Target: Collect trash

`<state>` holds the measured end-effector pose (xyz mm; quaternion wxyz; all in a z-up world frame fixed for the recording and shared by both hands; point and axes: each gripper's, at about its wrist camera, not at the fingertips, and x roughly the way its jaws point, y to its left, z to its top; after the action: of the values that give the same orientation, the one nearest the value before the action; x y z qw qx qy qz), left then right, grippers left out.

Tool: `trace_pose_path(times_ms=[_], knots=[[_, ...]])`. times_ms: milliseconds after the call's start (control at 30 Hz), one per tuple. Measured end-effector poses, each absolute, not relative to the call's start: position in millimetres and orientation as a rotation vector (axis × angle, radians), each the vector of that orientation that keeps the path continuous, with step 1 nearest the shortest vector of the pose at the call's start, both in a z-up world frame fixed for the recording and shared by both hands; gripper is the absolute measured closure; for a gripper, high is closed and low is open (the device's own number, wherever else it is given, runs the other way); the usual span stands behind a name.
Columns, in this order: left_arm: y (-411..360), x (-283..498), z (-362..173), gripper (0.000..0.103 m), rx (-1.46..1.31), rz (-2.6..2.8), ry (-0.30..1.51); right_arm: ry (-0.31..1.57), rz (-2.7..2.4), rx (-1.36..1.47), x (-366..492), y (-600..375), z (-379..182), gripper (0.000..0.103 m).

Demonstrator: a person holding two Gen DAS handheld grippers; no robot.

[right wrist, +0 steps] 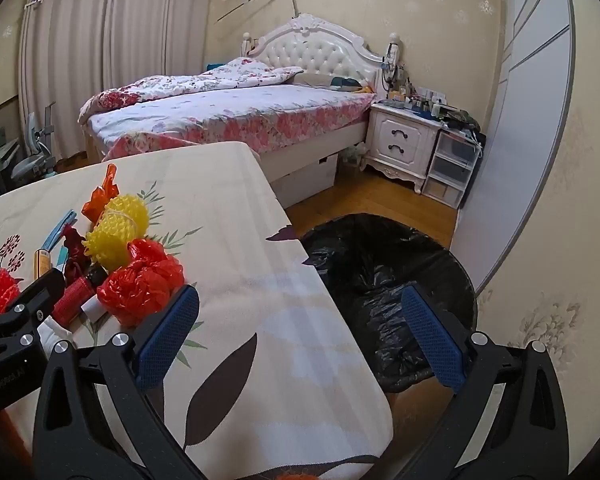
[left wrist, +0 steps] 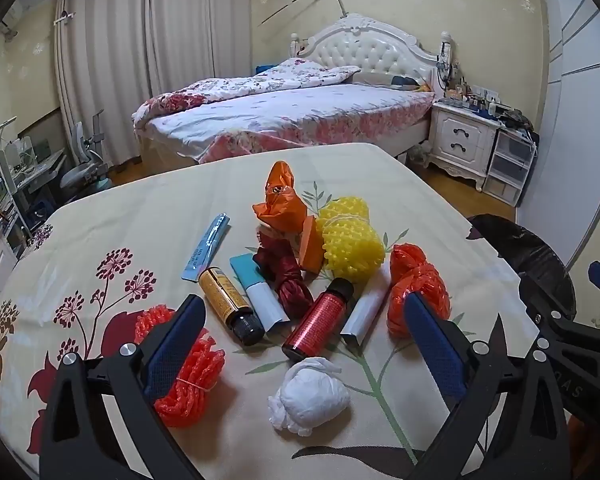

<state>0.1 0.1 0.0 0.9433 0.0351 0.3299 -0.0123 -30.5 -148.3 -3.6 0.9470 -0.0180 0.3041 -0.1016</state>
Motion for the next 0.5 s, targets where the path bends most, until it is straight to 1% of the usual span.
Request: trace_pose_path(times_ms=[133,167,500], knots=[[-1.4,0.0,0.2,0.006,0.061,-0.023,0.677,0.617,-0.207,-0.037,-30.9,-148.1,-3.8,0.004],[6.1,1.8,0.1,0.006,0.021,-0.037,0.688,0.617,-0.208,-0.037,-30.9,-148.2,-3.9,0.004],[5.5,0.1,1.7,0.006,0.029,-0.037,0.683,0.615,-0.219,-0.031,-34.4,-154.0,-0.7,0.004]])
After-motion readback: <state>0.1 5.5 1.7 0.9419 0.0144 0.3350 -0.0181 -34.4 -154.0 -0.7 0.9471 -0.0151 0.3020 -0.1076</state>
